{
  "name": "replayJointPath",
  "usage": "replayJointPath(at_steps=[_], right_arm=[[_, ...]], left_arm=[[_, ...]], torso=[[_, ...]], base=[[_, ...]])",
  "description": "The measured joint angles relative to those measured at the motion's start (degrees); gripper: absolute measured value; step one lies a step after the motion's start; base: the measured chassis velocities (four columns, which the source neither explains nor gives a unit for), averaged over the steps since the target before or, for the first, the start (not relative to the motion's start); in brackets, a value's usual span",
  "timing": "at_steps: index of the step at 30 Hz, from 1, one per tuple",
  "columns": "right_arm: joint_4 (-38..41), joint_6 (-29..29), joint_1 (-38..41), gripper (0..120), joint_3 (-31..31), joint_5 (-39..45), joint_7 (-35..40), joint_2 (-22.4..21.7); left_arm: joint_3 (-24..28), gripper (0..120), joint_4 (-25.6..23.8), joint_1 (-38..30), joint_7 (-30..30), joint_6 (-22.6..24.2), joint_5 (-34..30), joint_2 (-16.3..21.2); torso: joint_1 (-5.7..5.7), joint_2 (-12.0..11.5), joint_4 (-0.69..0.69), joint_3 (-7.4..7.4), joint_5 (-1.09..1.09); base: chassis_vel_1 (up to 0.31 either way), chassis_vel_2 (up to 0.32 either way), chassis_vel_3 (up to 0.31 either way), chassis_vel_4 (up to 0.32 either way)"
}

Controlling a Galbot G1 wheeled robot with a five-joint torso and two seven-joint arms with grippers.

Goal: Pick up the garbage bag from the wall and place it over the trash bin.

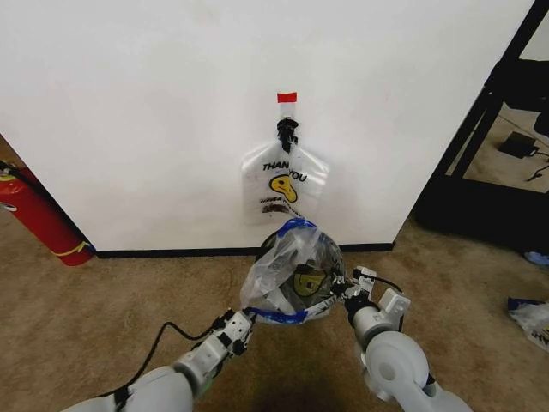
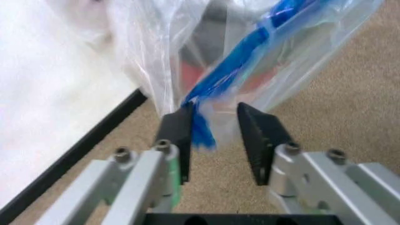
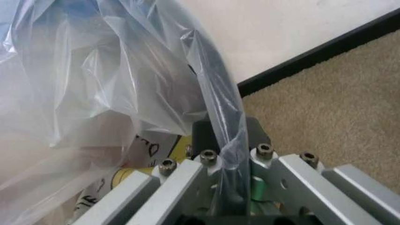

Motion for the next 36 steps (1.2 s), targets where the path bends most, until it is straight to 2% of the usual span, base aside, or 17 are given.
replayJointPath(at_steps=[3,7,8,9,11,13,17,21,24,27,30,33,34,36], right_arm=[[-0.7,0.1,0.7,0,-0.1,-0.3,-0.2,-0.1],[-1.0,0.1,0.9,0,-0.1,-0.3,-0.3,-0.1],[-1.0,0.1,0.9,0,-0.1,-0.4,-0.4,-0.1],[-1.2,0.1,0.9,0,-0.1,-0.5,-0.5,-0.1],[-1.2,0.2,0.8,0,-0.1,-0.5,-0.5,-0.1],[-1.1,0.2,0.7,0,-0.1,-0.7,-0.6,0.1],[-0.9,0.3,0.2,0,-0.2,-1.2,-0.6,0.4],[-0.7,0.3,0.1,0,-0.7,-1.5,-0.6,0.7],[-0.7,0.3,0.3,0,-1.1,-1.7,-0.6,0.9],[-0.7,0.3,0.3,0,-1.2,-1.7,-0.6,0.9],[-0.7,0.3,0.5,0,-1.2,-1.7,-0.6,0.9],[-0.7,0.2,0.7,0,-1.2,-1.6,-0.5,0.9],[-0.7,0.2,0.7,0,-1.2,-1.6,-0.5,0.9],[-0.5,0.2,0.6,0,-1.2,-1.6,-0.5,0.8]], left_arm=[[-6.0,50,-4.2,5.5,-0.5,1.1,0.4,1.2],[-8.3,58,-6.1,7.8,-0.5,1.4,0.6,1.8],[-8.9,63,-6.8,8.4,-0.5,1.4,0.6,2.1],[-10.0,71,-8.4,9.2,-0.5,1.5,0.3,2.4],[-10.2,73,-8.8,9.1,-0.6,1.5,-0.2,2.4],[-10.0,81,-9.5,6.7,-0.6,1.5,-2.8,1.7],[-6.9,98,-7.7,-5.0,0.0,2.5,-12.4,-0.4],[-6.1,100,-4.2,-8.7,1.3,2.2,-16.9,-1.5],[-6.0,100,-1.7,-8.8,1.8,2.0,-17.8,-2.0],[-6.0,97,-1.2,-8.5,2.0,1.9,-18.3,-2.0],[-6.1,89,-0.1,-8.2,3.1,1.4,-17.9,-2.0],[-6.1,77,0.9,-8.1,3.6,0.5,-17.4,-2.2],[-6.1,77,0.9,-8.1,3.6,0.5,-17.4,-2.2],[-6.0,67,1.4,-8.1,3.8,0.3,-17.3,-2.2]], torso=[[0.0,0.0,0.01,0.0,-0.01],[0.0,0.0,0.0,0.0,0.01],[0.0,0.0,-0.01,0.0,-0.03],[0.0,0.0,0.0,0.0,0.04],[0.0,0.0,0.01,0.0,0.05],[0.0,0.0,0.02,0.0,-0.02],[0.01,0.0,-0.03,0.0,0.01],[0.01,0.0,-0.03,0.01,0.0],[0.01,0.0,0.02,0.01,0.0],[0.01,0.0,0.01,0.0,0.0],[0.01,0.0,0.0,0.0,0.0],[0.01,0.0,0.0,0.01,0.0],[0.01,0.0,0.0,0.01,0.0],[0.01,0.0,-0.01,0.0,0.0]], base=[[0.0,0.0,0.0,0.0],[0.0,0.0,0.0,0.0],[0.0,0.0,0.0,0.0],[0.0,0.0,0.0,0.0],[0.0,0.0,0.0,0.0],[0.0,0.0,0.0,0.0],[0.0,0.0,0.0,0.0],[0.0,0.0,0.0,0.0],[0.0,0.0,0.0,0.0],[0.0,0.0,0.0,0.0],[0.0,0.0,0.0,0.0],[0.0,0.0,0.0,0.0],[0.0,0.0,0.0,0.0],[0.0,0.0,0.0,0.0]])
